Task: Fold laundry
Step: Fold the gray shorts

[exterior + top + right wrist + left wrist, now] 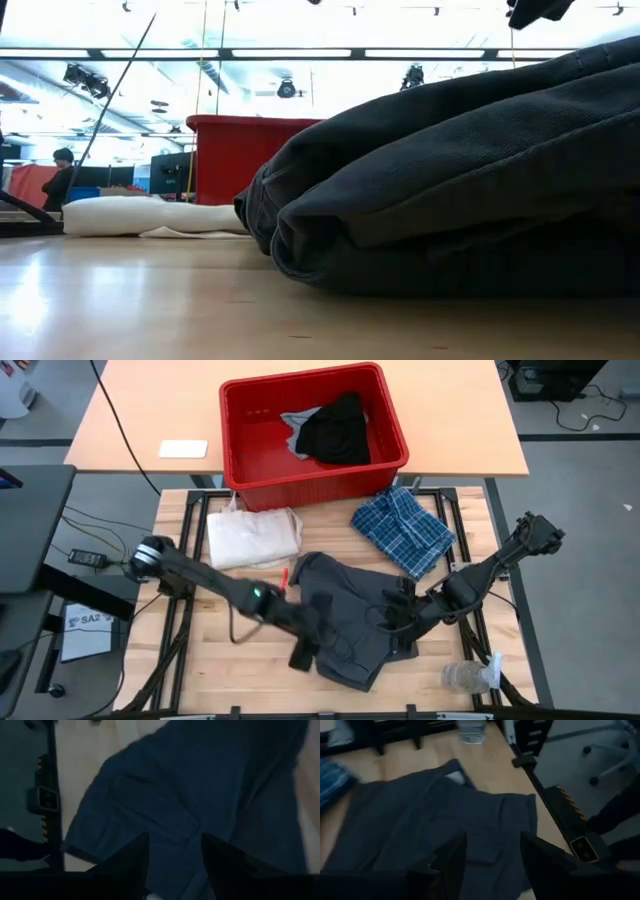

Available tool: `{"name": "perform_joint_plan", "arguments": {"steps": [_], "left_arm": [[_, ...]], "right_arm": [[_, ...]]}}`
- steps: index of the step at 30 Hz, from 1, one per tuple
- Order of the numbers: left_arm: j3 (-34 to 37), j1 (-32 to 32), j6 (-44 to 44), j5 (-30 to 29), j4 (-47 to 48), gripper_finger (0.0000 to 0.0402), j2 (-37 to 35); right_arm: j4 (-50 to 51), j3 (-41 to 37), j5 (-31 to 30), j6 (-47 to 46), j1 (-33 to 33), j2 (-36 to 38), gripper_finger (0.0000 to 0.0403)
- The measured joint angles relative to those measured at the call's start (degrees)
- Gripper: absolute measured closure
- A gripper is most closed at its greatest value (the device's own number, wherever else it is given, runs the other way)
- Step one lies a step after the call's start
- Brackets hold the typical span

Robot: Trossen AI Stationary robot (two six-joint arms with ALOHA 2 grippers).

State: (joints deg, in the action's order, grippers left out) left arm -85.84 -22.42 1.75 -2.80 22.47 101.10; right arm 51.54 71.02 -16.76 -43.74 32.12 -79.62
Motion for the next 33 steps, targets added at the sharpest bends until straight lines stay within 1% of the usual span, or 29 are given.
{"name": "perform_joint_plan", "arguments": {"steps": [3,5,8,12,15,17,18,20,22,23,26,29,33], "left_arm": [[0.0,-2.2,-1.4,0.0,-4.5,0.0193,4.7],[0.0,-3.3,-1.5,0.1,-7.8,0.0175,7.3],[0.1,-5.1,-1.9,0.0,-11.5,0.0140,10.2],[0.0,-7.4,-2.7,-0.8,-19.4,0.0085,14.2],[0.0,-9.3,-3.0,-4.3,-24.3,0.0048,17.6],[0.0,-10.3,-4.4,-8.9,-25.6,0.0029,19.6],[0.0,-10.8,-5.0,-12.3,-25.5,0.0023,20.2],[0.0,-11.4,-5.9,-19.1,-25.1,0.0018,21.1],[0.0,-11.5,-5.4,-22.8,-25.4,0.0017,21.7],[0.0,-11.4,-4.5,-23.6,-25.4,0.0017,21.9],[0.0,-11.1,-2.8,-23.1,-26.4,0.0017,23.0],[0.0,-11.5,-3.5,-23.1,-27.0,0.0020,24.4],[-0.1,-12.5,-8.1,-23.7,-28.1,0.0052,26.3]], "right_arm": [[0.7,0.0,1.5,-3.3,0.8,-1.0,0.0215],[2.1,0.0,1.7,-5.9,1.4,-1.6,0.0216],[4.2,0.0,3.1,-10.7,1.7,-2.1,0.0216],[6.6,0.0,4.9,-14.9,1.7,-2.8,0.0217],[7.7,0.0,6.1,-16.7,1.7,-3.5,0.0217],[8.1,0.0,6.6,-18.0,1.9,-4.0,0.0217],[8.4,0.0,6.9,-18.6,2.0,-4.4,0.0217],[8.5,0.0,7.0,-19.6,2.4,-4.8,0.0217],[8.4,0.0,7.1,-19.8,2.7,-5.5,0.0217],[8.2,0.0,7.3,-19.8,2.9,-5.7,0.0217],[7.9,0.0,8.4,-19.9,3.2,-6.4,0.0217],[7.9,0.0,8.4,-20.6,3.8,-6.7,0.0217],[8.2,0.0,7.4,-20.7,4.2,-6.7,0.0217]]}}
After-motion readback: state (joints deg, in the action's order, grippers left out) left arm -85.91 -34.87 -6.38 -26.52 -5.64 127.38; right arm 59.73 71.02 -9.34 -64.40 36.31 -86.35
